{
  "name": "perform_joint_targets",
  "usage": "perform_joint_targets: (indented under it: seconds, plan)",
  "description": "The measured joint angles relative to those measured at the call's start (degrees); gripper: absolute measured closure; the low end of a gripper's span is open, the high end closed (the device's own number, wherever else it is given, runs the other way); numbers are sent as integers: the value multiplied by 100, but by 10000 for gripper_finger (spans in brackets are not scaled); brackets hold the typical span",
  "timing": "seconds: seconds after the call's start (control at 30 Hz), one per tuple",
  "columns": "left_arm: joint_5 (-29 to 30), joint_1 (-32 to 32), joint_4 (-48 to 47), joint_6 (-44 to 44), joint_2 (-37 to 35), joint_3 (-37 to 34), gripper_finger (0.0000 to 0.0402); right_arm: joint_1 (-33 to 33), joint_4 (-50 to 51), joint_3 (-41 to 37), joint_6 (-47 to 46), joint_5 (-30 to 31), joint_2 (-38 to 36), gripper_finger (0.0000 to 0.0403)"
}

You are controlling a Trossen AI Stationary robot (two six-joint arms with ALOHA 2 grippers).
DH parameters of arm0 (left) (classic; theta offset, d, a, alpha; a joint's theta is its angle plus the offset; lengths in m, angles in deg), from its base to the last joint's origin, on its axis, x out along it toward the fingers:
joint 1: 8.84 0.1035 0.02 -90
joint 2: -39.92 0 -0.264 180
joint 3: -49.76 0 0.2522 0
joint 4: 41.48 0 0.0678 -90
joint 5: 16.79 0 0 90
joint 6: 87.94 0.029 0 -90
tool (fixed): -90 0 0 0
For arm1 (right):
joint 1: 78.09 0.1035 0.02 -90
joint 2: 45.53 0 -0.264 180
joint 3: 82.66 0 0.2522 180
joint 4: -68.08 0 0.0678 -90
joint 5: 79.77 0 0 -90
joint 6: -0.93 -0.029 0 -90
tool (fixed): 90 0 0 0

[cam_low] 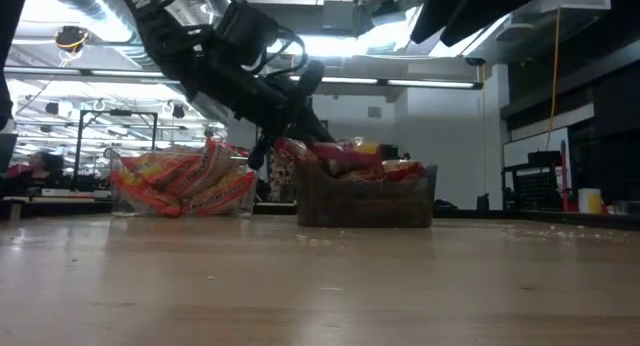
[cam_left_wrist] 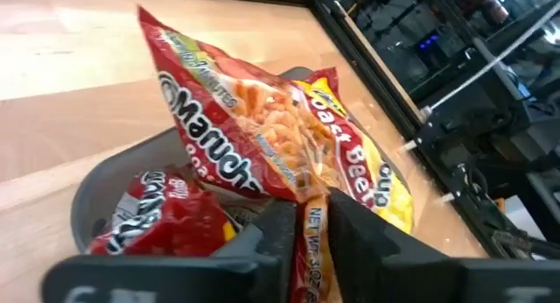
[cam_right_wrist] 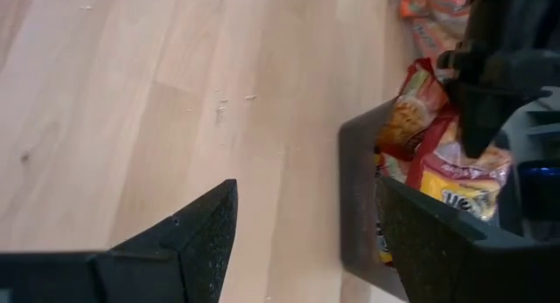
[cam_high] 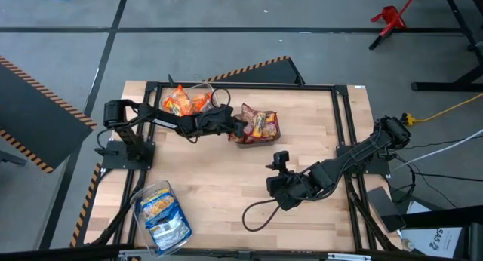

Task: Sort Maruchan noodles
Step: Put the red noodle pack into the black bin

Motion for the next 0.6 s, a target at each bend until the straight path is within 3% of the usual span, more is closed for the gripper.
perform_joint_targets:
  seconds: [0.17, 0.37, 0.6]
  plan:
    - [-266, 12, 46, 326, -9, -12, 303, 0, -6, 0, -168, -319, -1, 150]
    - [-1252, 150, -11, 625, -49, 126, 255, 1, -8, 0, -272, -593, -1, 150]
    - [-2008, 455, -630, 639, -428, 128, 242, 0, 3, -2, -272, -592, -1, 150]
